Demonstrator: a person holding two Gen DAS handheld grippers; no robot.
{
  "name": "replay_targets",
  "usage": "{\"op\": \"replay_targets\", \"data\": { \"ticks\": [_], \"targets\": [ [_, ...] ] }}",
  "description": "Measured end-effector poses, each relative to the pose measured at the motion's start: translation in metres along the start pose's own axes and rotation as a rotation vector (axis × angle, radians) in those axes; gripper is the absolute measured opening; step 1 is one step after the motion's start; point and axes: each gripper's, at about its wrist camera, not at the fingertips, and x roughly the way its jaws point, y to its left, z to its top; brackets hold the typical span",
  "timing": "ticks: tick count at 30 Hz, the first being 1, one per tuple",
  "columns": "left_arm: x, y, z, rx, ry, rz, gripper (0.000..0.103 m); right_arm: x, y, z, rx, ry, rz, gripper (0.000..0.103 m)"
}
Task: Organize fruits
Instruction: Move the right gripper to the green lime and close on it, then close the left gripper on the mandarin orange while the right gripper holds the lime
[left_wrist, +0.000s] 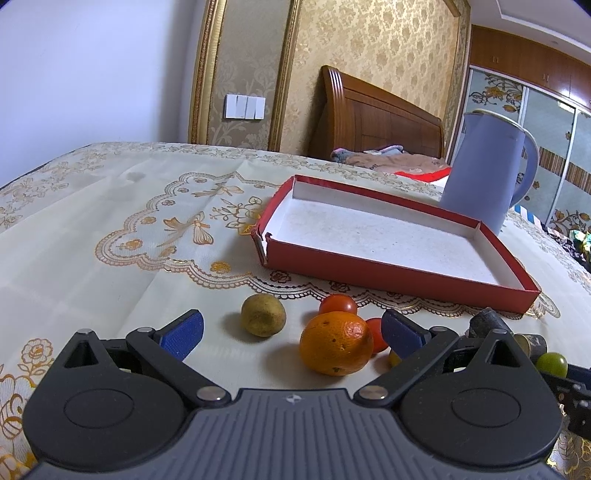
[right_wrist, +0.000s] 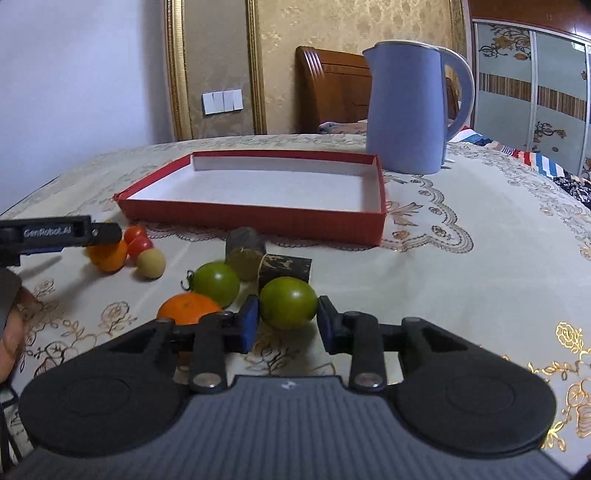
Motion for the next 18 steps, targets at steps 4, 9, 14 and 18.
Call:
{"op": "replay_targets", "data": {
  "ticks": [4, 9, 14, 18],
  "targets": [
    [-0.009, 0.011, 0.004, 0.004, -0.006, 0.021, 0.103, 0.003, 0.001, 0.006, -0.002, -0.046, -0.049, 0.031],
    [-0.036, 0.031, 0.017, 0.023, -0.048, 0.056, 0.103, 0.009, 0.0, 0.003, 0.002, -0.06, -0.047, 0.031],
    [-0.029, 0.021, 0.01, 0.052, 0.016, 0.01, 0.103, 0.01, -0.007, 0.002, 0.038, -0.063, -0.02, 0.031],
    [-0.021, -0.011, -0.004, 0.22, 0.001, 0.06, 0.103, 0.01, -0.004, 0.001, 0.027, -0.064, -0.025, 0.031]
  ]
}}
